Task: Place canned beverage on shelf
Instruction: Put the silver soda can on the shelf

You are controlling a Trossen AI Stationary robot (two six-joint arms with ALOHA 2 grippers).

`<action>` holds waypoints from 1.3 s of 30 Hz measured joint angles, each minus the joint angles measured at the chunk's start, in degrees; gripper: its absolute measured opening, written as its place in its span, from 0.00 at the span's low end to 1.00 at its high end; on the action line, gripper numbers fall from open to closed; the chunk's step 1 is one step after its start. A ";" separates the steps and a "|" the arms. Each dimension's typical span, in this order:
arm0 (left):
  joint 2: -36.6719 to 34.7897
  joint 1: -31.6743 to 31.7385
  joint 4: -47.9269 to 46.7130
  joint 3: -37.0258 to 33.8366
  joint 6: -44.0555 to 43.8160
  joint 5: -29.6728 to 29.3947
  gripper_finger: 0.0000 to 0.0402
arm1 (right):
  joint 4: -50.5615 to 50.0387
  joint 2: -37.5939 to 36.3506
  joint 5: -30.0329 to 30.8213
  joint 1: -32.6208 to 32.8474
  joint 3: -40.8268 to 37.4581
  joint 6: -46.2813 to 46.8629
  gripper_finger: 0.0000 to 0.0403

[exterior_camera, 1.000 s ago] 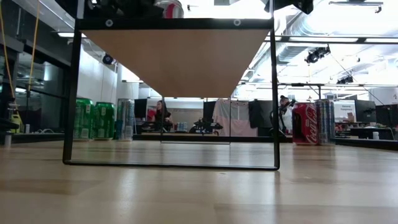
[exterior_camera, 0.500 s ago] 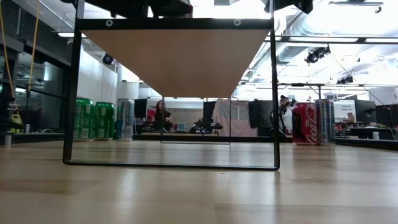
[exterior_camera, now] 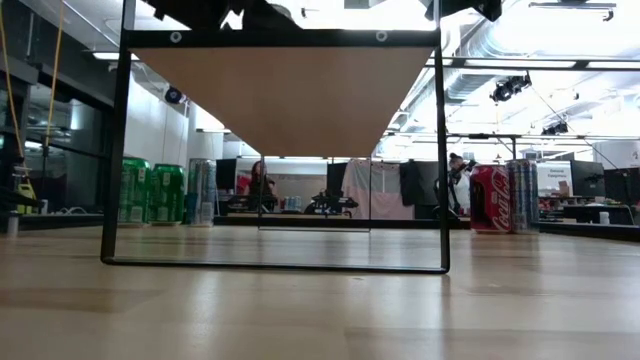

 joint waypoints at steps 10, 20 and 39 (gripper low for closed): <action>3.27 0.36 0.44 0.11 1.02 0.40 0.57 | 0.00 0.00 0.02 0.00 0.00 -0.74 0.00; 3.43 0.23 0.41 0.13 1.13 0.84 0.57 | 0.00 0.00 0.04 0.00 0.00 -1.18 0.00; 3.16 0.53 0.42 0.11 -0.53 2.96 0.85 | -0.01 0.01 0.02 0.02 0.00 -1.18 0.00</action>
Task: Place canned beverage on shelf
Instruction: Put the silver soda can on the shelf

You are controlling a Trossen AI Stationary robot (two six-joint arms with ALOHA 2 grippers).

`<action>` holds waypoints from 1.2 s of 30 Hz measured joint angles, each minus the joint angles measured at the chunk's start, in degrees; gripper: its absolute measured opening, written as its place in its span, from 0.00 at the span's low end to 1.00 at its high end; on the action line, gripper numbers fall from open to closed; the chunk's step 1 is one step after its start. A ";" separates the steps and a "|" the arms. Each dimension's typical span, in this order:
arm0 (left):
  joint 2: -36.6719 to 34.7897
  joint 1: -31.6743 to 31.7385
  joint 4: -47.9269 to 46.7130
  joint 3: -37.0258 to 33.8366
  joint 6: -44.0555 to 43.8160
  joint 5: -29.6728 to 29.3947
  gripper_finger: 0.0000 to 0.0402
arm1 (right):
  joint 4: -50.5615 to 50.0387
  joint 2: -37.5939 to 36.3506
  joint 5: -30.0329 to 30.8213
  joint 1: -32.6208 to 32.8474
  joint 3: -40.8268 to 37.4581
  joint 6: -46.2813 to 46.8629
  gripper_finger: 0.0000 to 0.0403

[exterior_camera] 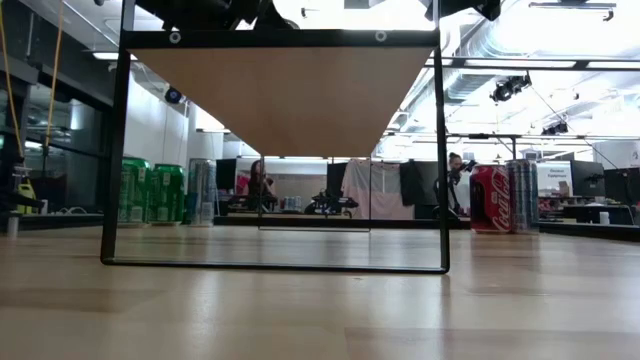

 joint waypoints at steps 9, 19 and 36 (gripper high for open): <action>-7.03 0.00 -2.30 0.00 14.02 8.17 0.96 | -0.01 0.01 0.00 -0.01 0.00 0.01 0.00; -17.80 -0.49 -13.37 0.00 24.93 8.48 0.96 | -0.01 -0.01 0.00 -0.01 0.00 0.66 0.00; -19.32 20.56 -15.56 0.00 25.52 50.38 0.95 | -0.01 -0.01 0.00 0.00 0.00 2.62 0.00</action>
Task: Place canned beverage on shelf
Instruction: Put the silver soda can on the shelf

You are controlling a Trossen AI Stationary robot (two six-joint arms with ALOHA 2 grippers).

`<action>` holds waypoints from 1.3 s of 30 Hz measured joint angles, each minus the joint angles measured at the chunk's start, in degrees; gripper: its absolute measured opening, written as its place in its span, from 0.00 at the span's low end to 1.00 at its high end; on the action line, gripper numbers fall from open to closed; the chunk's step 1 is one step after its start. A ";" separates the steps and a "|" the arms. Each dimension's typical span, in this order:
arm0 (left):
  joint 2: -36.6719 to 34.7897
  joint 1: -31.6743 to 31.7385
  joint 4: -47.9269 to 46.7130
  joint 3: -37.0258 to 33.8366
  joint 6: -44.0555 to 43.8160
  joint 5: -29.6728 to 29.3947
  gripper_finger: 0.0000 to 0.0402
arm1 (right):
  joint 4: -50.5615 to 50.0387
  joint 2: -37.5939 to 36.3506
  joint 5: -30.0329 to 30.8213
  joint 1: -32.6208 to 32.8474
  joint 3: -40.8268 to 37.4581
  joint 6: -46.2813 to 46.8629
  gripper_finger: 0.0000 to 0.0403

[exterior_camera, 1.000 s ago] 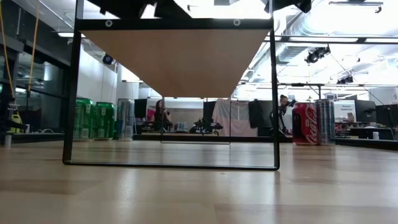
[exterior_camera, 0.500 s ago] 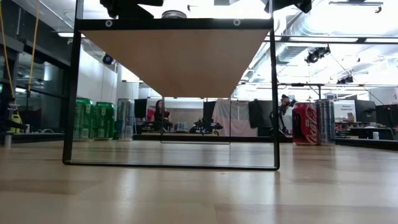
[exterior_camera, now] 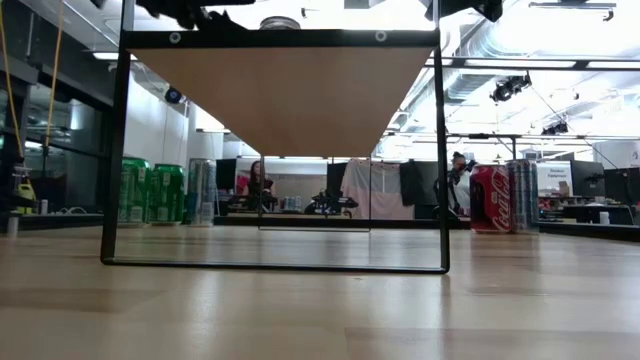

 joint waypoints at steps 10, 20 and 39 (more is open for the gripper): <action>6.72 10.65 4.21 0.00 4.38 19.95 0.95 | 0.00 0.02 -0.02 0.00 0.00 1.07 0.00; 15.56 10.67 15.19 -0.01 4.16 24.42 0.95 | -0.02 0.01 -0.28 0.00 0.00 2.42 0.00; 19.36 8.18 19.40 -0.04 4.66 26.15 0.88 | 0.00 0.02 -0.49 0.00 0.00 2.40 0.00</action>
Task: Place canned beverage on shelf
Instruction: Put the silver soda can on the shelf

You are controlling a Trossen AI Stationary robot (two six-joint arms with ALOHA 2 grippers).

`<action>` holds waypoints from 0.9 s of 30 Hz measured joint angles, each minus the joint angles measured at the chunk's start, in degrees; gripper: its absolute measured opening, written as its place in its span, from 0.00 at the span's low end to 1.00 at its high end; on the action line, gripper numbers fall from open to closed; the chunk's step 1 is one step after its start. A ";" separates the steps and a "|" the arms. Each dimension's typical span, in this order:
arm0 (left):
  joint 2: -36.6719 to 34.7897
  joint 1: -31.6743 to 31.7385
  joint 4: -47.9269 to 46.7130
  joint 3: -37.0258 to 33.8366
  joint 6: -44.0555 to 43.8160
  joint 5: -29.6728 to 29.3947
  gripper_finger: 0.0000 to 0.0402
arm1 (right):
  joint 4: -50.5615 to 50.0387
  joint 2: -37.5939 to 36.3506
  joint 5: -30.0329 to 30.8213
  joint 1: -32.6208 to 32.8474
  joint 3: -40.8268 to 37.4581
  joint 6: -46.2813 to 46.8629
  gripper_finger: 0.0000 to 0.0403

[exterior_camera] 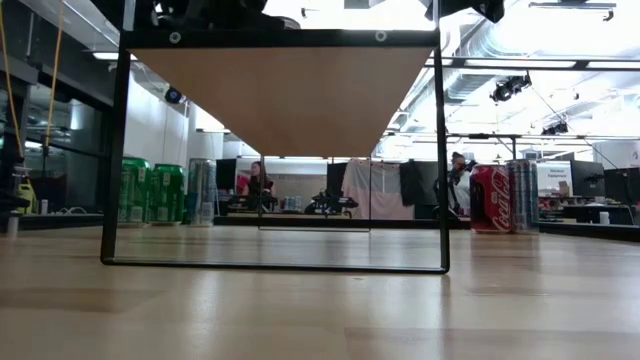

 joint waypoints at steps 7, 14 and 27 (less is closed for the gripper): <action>-0.53 -2.35 0.26 0.00 -0.71 -7.08 0.60 | -0.02 -0.02 0.01 0.00 0.00 -0.28 0.00; -3.47 -6.37 -0.54 -0.11 -5.42 -20.91 0.58 | 0.00 -0.02 0.04 0.00 0.00 -0.48 0.00; -1.96 -21.75 -0.47 6.91 -13.65 -68.18 0.60 | -0.02 0.00 1.65 0.00 0.00 -3.54 0.00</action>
